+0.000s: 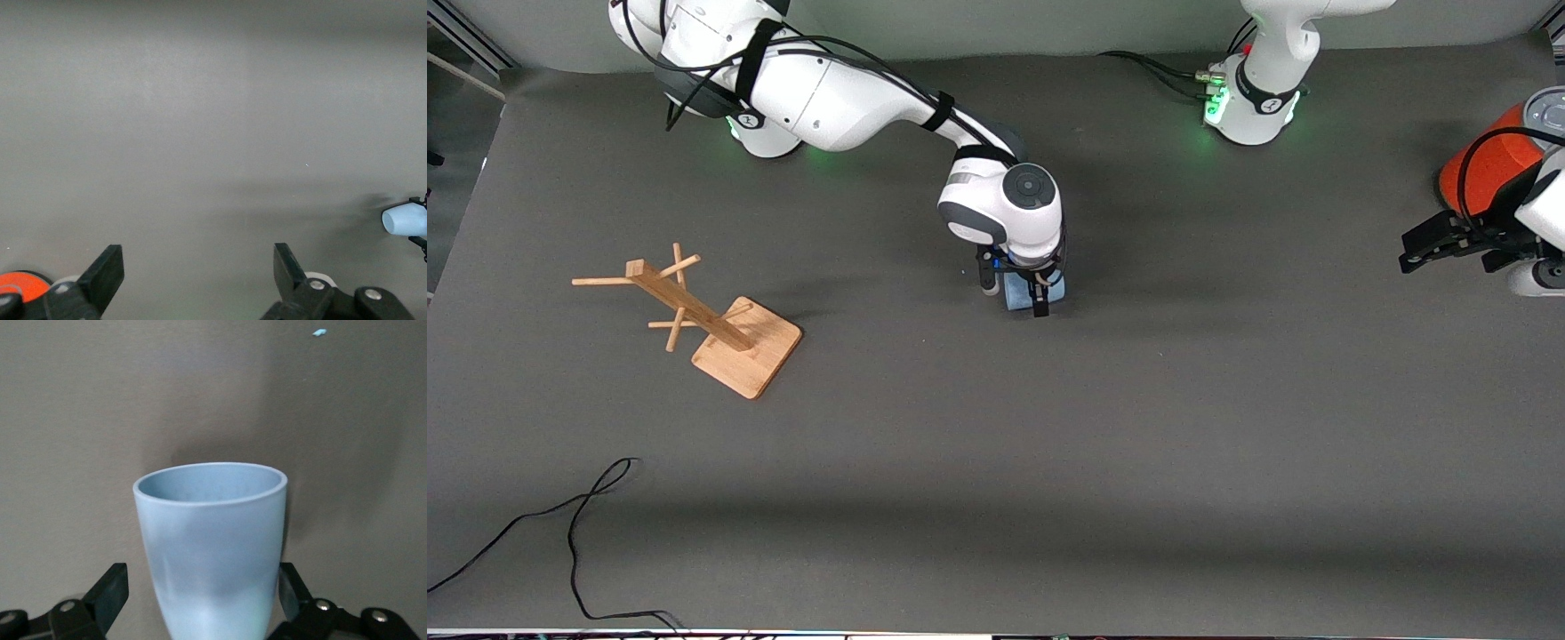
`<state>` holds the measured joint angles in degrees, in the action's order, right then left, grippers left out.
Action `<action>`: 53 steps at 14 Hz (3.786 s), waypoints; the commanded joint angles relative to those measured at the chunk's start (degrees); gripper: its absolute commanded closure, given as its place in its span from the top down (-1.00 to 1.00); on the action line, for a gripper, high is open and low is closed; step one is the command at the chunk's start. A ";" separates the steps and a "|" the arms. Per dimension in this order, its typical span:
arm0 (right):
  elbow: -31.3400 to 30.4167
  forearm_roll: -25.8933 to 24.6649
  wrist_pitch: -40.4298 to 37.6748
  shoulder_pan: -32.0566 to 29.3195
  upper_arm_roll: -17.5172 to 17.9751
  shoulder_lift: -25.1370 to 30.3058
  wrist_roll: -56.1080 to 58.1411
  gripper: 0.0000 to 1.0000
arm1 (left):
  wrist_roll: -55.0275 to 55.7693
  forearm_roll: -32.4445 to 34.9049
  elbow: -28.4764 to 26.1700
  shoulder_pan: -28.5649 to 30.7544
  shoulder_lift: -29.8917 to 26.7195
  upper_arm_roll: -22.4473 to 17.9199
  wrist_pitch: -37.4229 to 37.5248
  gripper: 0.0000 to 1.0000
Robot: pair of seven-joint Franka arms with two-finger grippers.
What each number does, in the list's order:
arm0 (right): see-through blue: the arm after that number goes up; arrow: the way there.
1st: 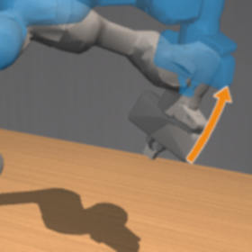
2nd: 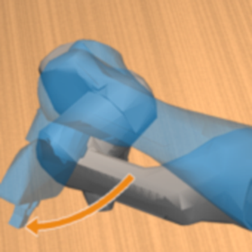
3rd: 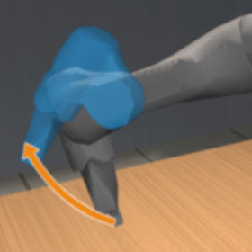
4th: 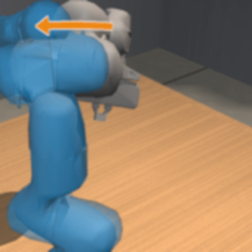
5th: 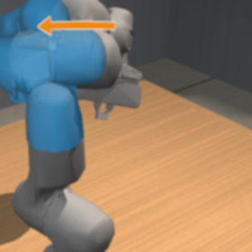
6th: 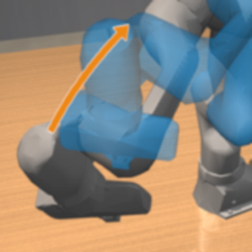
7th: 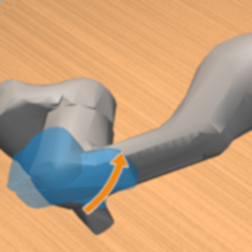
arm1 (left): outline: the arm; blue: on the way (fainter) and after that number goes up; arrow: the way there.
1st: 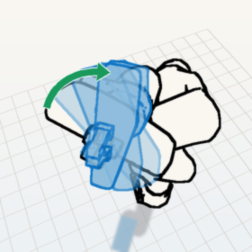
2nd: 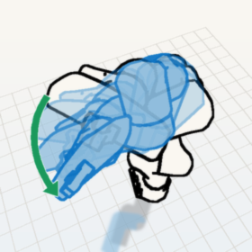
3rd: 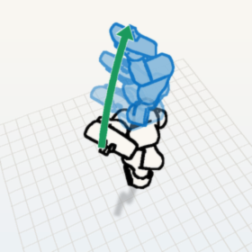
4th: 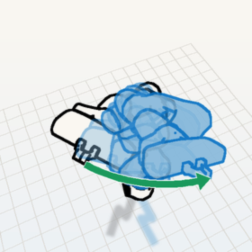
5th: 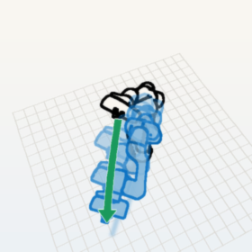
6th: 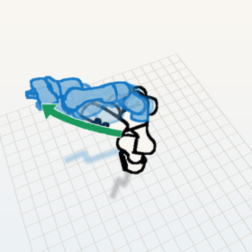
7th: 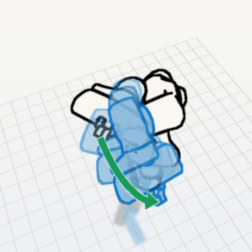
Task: Rotate and upright cup with both arms
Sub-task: 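Lay the blue cup on its side and open the right gripper, then move the left gripper to the cup while the right gripper withdraws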
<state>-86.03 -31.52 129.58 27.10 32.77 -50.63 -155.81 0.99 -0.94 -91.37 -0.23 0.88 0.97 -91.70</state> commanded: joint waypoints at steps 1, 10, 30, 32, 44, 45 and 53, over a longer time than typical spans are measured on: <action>3.75 -1.53 -4.59 0.59 0.36 0.35 -1.08 1.00 | 0.07 -0.29 1.28 -0.65 0.35 -0.36 1.08 1.00; 4.46 0.66 -19.97 -7.39 5.80 13.26 22.00 1.00 | 0.59 -2.58 0.84 -1.09 0.26 -0.27 2.66 1.00; -3.17 34.60 -29.12 -26.92 -21.15 46.04 124.66 1.00 | 59.88 9.29 17.25 -35.98 24.49 1.31 -1.03 1.00; -5.54 34.68 -29.56 -27.01 -25.02 48.51 132.39 1.00 | 67.63 9.20 20.51 -37.29 29.16 1.40 -1.20 1.00; -5.99 34.16 -30.53 -27.72 -30.05 47.99 147.19 1.00 | 71.17 19.83 27.12 -49.96 45.78 1.23 1.88 1.00; -6.08 33.89 -29.48 -28.24 -29.96 47.73 148.41 1.00 | 71.26 20.09 28.43 -50.13 46.92 1.23 1.61 1.00; -6.35 34.24 -27.63 -28.42 -29.61 45.71 152.56 1.00 | 71.44 22.91 31.78 -50.66 53.52 0.08 -4.28 1.00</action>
<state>-92.15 1.92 101.04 -1.41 3.09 -4.78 -4.81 71.92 20.94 -62.32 -49.82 51.82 2.34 -95.85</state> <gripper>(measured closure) 0.000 0.000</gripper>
